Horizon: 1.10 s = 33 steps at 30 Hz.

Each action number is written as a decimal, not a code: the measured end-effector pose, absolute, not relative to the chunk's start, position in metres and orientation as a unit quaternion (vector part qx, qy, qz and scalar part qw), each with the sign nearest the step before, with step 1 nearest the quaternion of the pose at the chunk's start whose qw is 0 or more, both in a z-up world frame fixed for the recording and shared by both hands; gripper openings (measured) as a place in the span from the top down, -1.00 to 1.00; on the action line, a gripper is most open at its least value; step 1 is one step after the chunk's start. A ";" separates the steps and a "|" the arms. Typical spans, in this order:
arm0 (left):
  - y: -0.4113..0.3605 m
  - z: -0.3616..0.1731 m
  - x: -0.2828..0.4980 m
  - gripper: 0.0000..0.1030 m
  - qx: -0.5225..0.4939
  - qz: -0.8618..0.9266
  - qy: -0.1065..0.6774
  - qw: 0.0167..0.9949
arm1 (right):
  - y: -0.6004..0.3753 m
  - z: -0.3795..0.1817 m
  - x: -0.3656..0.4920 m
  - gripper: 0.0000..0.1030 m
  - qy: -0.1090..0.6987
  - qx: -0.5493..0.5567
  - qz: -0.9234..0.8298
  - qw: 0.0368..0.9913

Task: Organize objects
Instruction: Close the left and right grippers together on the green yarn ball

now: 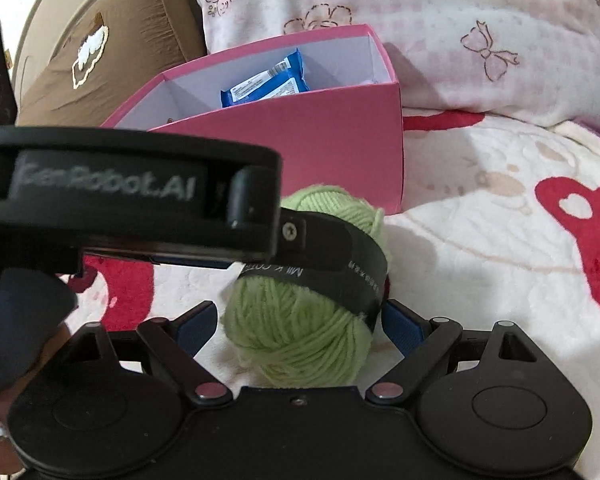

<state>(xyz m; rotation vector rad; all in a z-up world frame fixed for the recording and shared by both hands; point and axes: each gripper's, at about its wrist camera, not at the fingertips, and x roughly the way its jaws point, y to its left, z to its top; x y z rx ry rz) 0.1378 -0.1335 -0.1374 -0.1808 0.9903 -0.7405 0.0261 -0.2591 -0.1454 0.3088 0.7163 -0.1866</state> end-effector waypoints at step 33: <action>-0.128 -0.139 0.104 -0.12 -0.112 -0.345 0.472 0.803 | -0.234 -0.144 0.005 -0.27 0.357 0.135 -0.133 0.915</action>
